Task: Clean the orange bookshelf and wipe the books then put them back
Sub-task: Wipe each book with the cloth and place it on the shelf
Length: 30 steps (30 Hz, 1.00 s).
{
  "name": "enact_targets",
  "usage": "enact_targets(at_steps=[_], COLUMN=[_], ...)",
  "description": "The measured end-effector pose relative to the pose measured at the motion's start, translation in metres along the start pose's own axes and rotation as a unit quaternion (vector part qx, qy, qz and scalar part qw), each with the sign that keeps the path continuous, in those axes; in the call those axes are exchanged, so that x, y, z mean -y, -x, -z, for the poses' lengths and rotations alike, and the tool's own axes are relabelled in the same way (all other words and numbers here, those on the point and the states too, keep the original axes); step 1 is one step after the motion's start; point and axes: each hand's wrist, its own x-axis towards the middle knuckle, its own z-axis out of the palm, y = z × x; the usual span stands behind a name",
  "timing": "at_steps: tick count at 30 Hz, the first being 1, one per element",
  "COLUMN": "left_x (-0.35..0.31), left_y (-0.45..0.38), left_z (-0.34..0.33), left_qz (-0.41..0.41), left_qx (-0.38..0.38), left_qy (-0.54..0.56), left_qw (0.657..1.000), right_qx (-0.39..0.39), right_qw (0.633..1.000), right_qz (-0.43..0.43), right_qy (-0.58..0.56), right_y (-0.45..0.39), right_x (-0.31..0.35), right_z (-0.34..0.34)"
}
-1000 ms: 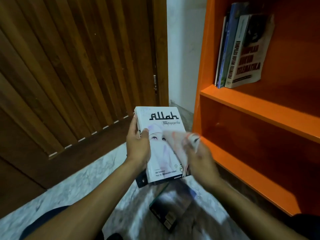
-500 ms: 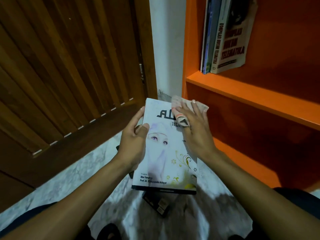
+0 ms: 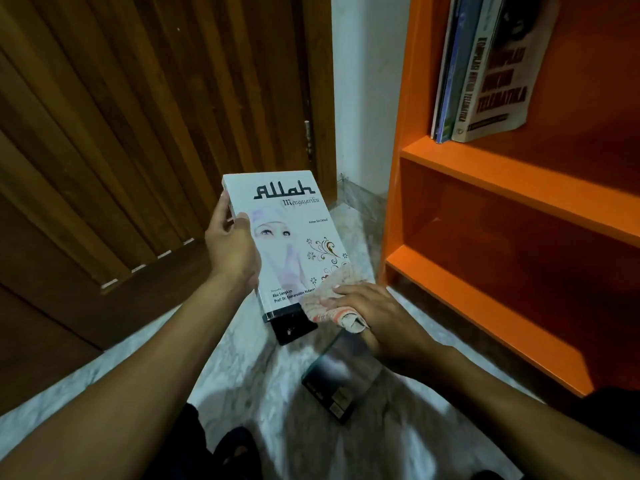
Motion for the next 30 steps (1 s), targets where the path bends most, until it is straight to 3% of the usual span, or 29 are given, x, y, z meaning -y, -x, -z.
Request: enact_targets(at_steps=[2, 4, 6, 8, 10, 12, 14, 17, 19, 22, 25, 30], left_x=[0.001, 0.002, 0.001, 0.003, 0.007, 0.012, 0.024, 0.041, 0.048, 0.050, 0.047, 0.028], left_y=[-0.001, 0.000, 0.007, 0.018, 0.031, 0.044, 0.054, 0.069, 0.073, 0.067, 0.052, 0.025], left_z=[0.001, 0.002, 0.003, 0.002, -0.003, -0.011, -0.020, -0.029, -0.032, -0.034, -0.034, -0.023], left_qz=[-0.011, -0.027, -0.046, -0.062, -0.072, -0.076, -0.079, -0.092, -0.079, -0.039, 0.029, 0.046], left_qx=[-0.006, -0.003, 0.025, 0.076, 0.126, 0.169, 0.210, 0.260, 0.257, 0.200, 0.107, 0.002], left_qy=[-0.007, -0.026, -0.073, -0.133, -0.165, -0.190, -0.208, -0.238, -0.228, -0.193, -0.092, -0.023], left_qw=[1.000, 0.999, 0.996, 0.986, 0.976, 0.964, 0.952, 0.931, 0.936, 0.960, 0.989, 0.999], right_qx=[0.000, -0.024, -0.134, -0.252, -0.333, -0.356, -0.332, -0.244, -0.207, -0.149, -0.091, -0.023], right_qw=[0.999, 0.985, 0.955, 0.902, 0.853, 0.856, 0.882, 0.949, 0.964, 0.980, 0.992, 0.998], right_qz=[-0.012, -0.081, -0.169, -0.248, -0.277, -0.255, -0.234, -0.185, -0.162, -0.131, -0.091, 0.016], right_qy=[-0.047, -0.149, -0.204, -0.246, -0.292, -0.274, -0.240, -0.072, -0.029, -0.023, -0.013, -0.056], right_y=[-0.001, -0.005, -0.013, -0.025, -0.039, -0.050, -0.058, -0.062, -0.060, -0.049, -0.035, -0.016], right_x=[0.003, 0.003, -0.003, -0.006, -0.005, -0.004, -0.003, -0.007, -0.008, -0.010, -0.009, 0.001], right_z=[0.005, 0.012, 0.018, 0.030, 0.043, 0.053, 0.050, 0.028, 0.015, -0.003, -0.025, -0.051])
